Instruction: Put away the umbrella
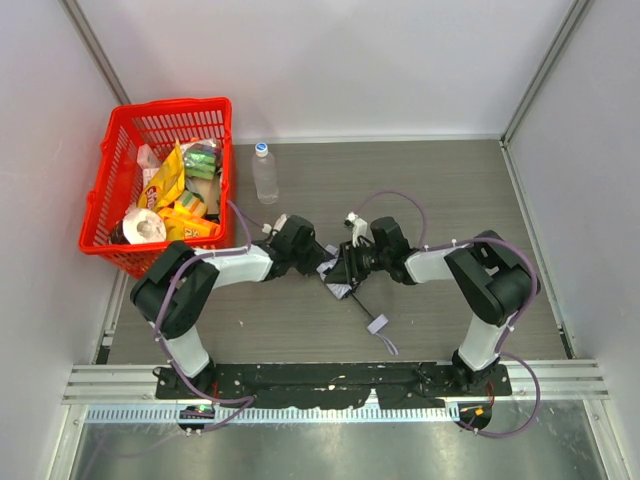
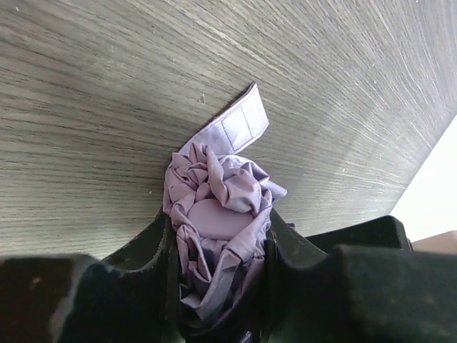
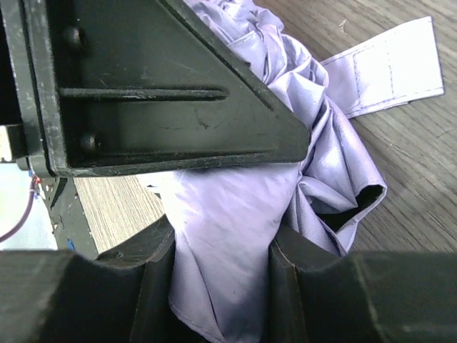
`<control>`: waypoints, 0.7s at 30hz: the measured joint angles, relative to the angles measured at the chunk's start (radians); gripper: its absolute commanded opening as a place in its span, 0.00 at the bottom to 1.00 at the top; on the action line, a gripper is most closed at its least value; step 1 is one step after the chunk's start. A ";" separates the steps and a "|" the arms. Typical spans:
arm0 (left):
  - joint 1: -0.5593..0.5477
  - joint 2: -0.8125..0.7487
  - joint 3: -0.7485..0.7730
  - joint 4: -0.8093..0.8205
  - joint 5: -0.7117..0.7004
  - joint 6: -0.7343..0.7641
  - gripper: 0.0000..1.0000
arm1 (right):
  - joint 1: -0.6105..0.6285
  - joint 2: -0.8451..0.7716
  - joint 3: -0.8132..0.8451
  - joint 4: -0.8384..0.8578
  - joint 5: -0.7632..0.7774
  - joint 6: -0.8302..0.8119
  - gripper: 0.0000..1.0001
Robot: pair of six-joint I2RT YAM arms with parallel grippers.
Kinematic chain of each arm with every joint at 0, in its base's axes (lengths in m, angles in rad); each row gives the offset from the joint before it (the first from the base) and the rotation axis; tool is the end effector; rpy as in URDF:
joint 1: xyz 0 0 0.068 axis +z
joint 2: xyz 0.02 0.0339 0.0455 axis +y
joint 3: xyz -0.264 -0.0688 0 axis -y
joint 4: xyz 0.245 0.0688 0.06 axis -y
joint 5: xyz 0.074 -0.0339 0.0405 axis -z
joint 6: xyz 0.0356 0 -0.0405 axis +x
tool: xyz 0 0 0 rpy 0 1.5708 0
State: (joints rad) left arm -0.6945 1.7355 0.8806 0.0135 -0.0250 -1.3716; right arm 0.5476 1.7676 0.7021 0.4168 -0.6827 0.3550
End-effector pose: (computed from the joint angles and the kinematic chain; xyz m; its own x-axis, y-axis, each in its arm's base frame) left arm 0.2636 -0.2184 0.1467 -0.7280 -0.6690 -0.1501 -0.4375 0.6218 -0.6496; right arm 0.2647 0.1877 0.1257 -0.7733 -0.1557 -0.6147 -0.6019 0.4850 0.6344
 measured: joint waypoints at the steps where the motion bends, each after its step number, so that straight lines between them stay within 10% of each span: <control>1: 0.000 0.000 -0.002 0.006 0.000 -0.004 0.02 | 0.000 0.000 0.000 -0.003 0.003 0.005 0.05; 9: 0.000 0.001 -0.032 0.067 0.000 -0.003 0.00 | 0.074 -0.082 0.045 -0.201 0.258 -0.029 0.76; 21: -0.005 0.011 0.009 -0.016 0.021 -0.037 0.00 | 0.392 -0.290 -0.006 -0.315 0.933 -0.192 0.79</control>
State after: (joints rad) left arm -0.6991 1.7470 0.8894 -0.0021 -0.0036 -1.4082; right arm 0.9394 1.4780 0.6960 0.1013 0.2504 0.1631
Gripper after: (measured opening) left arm 0.418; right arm 0.784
